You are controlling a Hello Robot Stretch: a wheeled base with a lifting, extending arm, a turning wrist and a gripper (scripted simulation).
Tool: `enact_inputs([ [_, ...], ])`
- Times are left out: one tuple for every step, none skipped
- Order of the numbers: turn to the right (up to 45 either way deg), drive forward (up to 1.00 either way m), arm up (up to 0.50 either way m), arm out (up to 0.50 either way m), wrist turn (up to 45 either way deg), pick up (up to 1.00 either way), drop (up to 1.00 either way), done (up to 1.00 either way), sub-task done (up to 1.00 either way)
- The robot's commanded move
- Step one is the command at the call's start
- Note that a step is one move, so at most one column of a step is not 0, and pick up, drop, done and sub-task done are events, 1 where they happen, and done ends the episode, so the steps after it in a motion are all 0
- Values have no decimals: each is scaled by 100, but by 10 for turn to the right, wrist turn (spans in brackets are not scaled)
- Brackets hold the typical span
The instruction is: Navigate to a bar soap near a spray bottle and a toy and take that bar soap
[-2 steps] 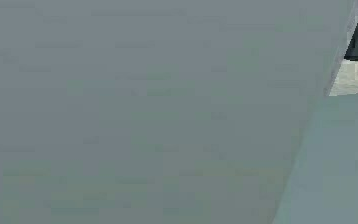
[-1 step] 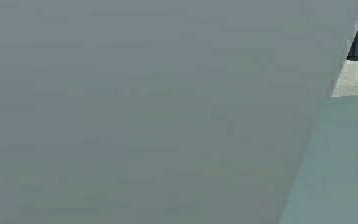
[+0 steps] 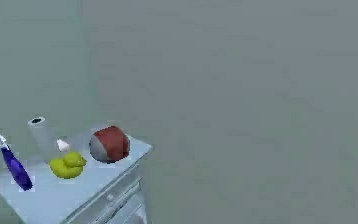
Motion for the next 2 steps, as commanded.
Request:
enact_inputs([
  [-450, 0, 0, 0, 0, 0, 0, 0, 0],
  [-390, 0, 0, 0, 0, 0, 0, 0, 0],
])
